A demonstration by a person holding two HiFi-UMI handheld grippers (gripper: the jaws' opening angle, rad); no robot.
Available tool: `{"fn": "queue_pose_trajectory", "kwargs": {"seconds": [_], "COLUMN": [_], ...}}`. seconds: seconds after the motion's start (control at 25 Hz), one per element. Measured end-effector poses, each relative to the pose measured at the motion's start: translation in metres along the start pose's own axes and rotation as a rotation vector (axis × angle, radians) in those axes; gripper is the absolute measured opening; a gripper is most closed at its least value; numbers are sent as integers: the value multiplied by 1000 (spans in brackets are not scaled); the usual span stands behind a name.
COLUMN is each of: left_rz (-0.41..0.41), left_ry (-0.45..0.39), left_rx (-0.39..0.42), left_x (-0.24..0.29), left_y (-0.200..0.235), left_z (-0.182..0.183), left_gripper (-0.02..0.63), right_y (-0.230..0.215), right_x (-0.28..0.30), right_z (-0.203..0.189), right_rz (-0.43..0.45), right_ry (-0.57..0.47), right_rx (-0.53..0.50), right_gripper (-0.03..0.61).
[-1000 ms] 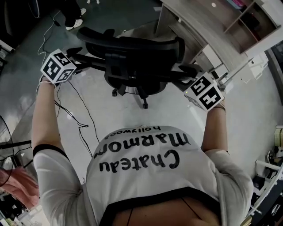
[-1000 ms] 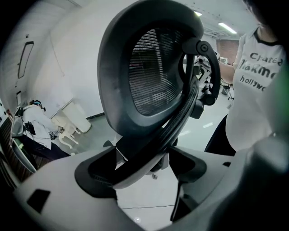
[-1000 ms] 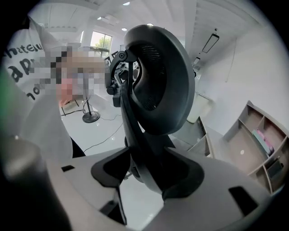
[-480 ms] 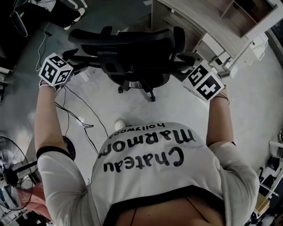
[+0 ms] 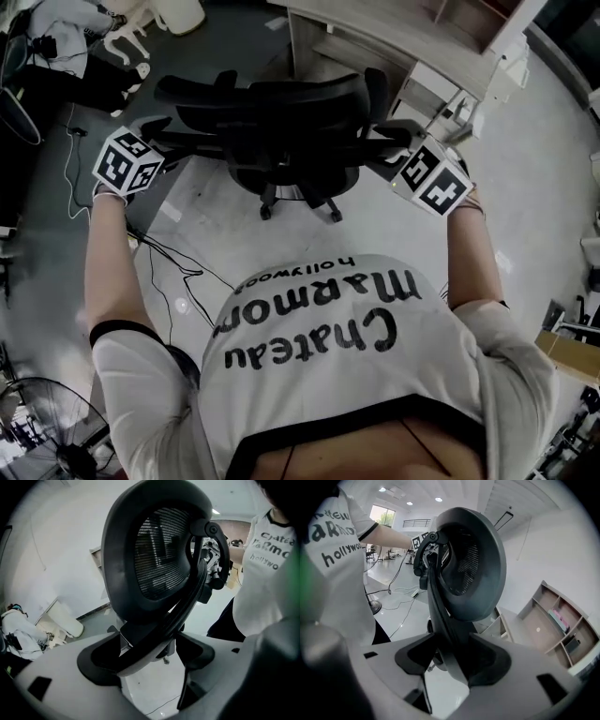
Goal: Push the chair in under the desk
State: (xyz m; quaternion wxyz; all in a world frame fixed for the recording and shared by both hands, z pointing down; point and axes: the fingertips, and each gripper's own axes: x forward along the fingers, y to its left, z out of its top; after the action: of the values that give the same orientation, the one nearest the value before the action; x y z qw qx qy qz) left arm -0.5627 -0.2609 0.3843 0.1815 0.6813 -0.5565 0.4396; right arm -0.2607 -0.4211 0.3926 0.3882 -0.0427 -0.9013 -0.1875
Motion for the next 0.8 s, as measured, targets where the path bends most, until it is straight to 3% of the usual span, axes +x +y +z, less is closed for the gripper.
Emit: {"fn": "queue_pose_trajectory", "kwargs": {"seconds": [0.12,0.24,0.48,0.64,0.72,0.8], "left_rz": [52,88,64,69,125,251], "left_ry": [-30,-26,23,100,173,238], "left_rx": [-53,-70,-7,25,59,125], "left_x": [-5,-13,0,8,12,13], "left_y": [-12,-8,2,6,11,20], "left_z": [-9,-10,-6,-3,-6,-8], "left_gripper": [353,353,357,365,365,364], "right_y": [-13,-24,-9,-5,-2,3], "right_x": [5,11,9,4,1,-3], "right_z": [2,10,6,5,5,6], "right_rz": [29,43,-36,-63,-62,-60], "right_ry": [-30,-59,-56,-52,-48,-48], "right_rx": [-62,-61,0,19,23,29], "right_gripper": [233,243,249,249,245,241]}}
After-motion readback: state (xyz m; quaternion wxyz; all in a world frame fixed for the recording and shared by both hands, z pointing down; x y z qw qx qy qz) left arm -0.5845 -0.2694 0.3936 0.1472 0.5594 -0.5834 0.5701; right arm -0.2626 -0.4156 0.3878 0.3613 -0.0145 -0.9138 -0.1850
